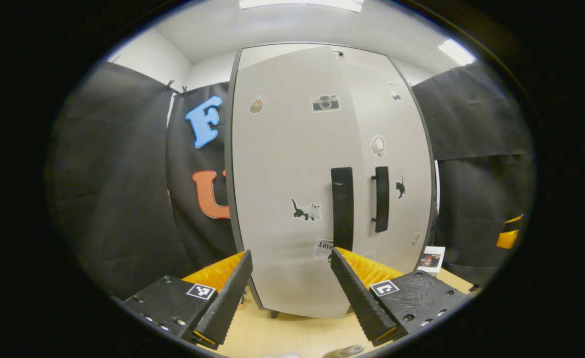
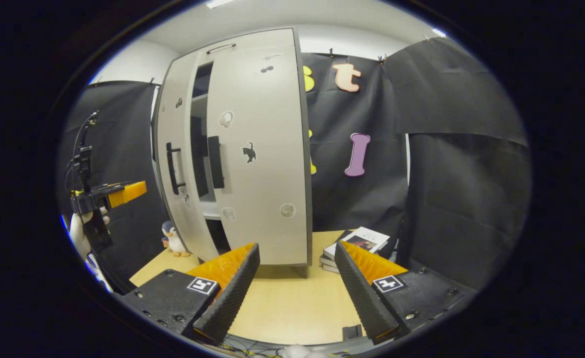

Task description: Grasp the bottle in the cabinet with the left hand and place it on the coaster, then close the right door with the right hand and the left door with the left hand.

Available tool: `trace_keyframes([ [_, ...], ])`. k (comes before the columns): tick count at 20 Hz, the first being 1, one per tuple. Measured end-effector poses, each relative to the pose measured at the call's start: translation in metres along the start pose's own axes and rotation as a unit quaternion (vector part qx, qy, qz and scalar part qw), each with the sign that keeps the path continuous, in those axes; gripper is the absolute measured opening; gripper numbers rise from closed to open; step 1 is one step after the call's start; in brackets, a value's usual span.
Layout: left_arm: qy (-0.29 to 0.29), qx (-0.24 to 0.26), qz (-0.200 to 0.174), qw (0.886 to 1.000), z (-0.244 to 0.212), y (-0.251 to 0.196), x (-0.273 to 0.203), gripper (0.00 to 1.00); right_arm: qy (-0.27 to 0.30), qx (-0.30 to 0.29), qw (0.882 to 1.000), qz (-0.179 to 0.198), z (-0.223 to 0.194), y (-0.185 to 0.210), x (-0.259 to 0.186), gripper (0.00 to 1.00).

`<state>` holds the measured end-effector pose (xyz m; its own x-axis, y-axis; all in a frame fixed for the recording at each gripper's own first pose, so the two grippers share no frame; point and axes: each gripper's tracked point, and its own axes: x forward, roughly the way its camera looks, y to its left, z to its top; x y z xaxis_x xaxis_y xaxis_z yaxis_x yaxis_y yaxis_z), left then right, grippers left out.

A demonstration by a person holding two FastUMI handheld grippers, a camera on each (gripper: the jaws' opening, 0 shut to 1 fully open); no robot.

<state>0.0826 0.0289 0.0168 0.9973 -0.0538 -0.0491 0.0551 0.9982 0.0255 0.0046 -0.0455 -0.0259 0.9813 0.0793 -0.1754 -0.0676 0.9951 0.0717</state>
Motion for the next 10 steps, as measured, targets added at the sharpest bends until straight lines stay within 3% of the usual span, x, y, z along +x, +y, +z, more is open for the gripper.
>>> trace_keyframes([
  [4, 0.006, -0.010, -0.023, 1.000, 0.001, -0.018, -0.022, 0.97, -0.018, 0.006, 1.000, 0.003, 0.011, 0.012, -0.004, 0.99],
  [10, -0.007, -0.007, 0.001, 1.000, 0.007, -0.014, -0.069, 0.97, -0.039, 0.020, 0.999, -0.008, 0.015, 0.016, -0.008, 0.99],
])
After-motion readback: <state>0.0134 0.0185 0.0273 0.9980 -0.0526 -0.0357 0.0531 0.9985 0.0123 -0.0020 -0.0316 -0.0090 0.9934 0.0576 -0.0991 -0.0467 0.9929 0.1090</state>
